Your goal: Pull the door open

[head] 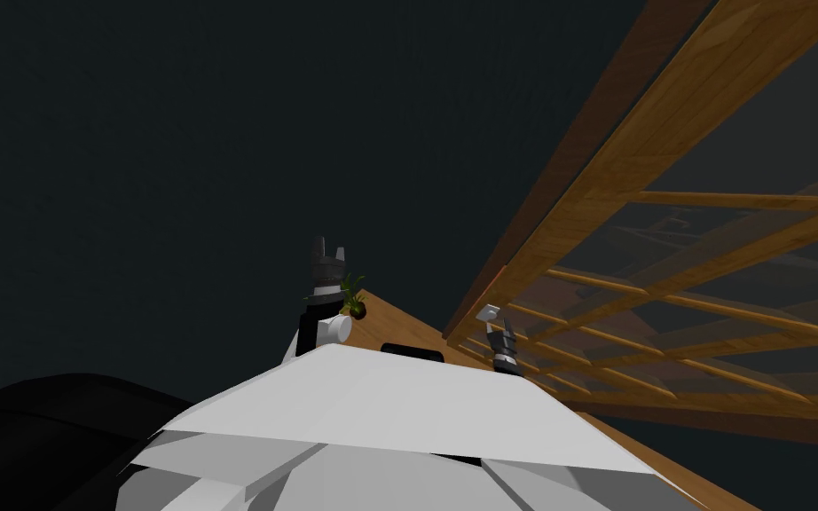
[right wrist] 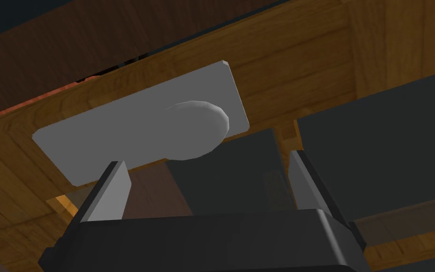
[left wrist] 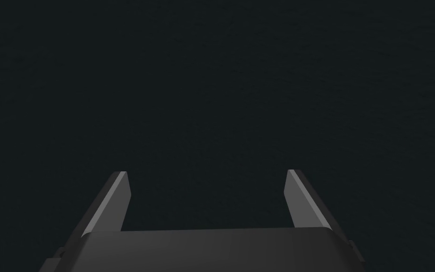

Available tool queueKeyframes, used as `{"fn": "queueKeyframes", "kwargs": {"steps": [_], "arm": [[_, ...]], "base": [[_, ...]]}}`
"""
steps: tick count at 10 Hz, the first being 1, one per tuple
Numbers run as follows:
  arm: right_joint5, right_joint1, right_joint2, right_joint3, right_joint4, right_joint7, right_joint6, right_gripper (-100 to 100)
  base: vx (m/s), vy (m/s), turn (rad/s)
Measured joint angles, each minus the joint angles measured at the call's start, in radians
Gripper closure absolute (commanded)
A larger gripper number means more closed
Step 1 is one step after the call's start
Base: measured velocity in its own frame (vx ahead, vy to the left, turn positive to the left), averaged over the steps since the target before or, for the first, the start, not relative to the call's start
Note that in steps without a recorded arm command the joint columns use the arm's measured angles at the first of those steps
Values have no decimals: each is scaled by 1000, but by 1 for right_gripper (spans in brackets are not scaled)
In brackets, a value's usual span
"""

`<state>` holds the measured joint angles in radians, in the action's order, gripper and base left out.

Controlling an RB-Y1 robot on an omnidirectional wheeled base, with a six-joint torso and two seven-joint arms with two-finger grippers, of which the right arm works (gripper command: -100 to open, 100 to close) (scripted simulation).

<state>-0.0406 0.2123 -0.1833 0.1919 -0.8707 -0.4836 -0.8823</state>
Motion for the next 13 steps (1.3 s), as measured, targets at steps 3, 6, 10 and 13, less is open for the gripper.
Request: {"fn": "queueKeyframes", "kwargs": {"steps": [3, 6, 10, 13], "arm": [[-14, -9, 6, -7, 2, -79, 6, -100], [-28, -21, 11, -14, 8, -153, 11, -100], [-44, -32, 18, -23, 11, -247, 19, -100], [-61, -44, 23, -31, 15, -328, 26, -100]], "base": [[-35, 6, 1], [-44, -2, 2], [-41, 0, 2], [-46, 3, 0]]}}
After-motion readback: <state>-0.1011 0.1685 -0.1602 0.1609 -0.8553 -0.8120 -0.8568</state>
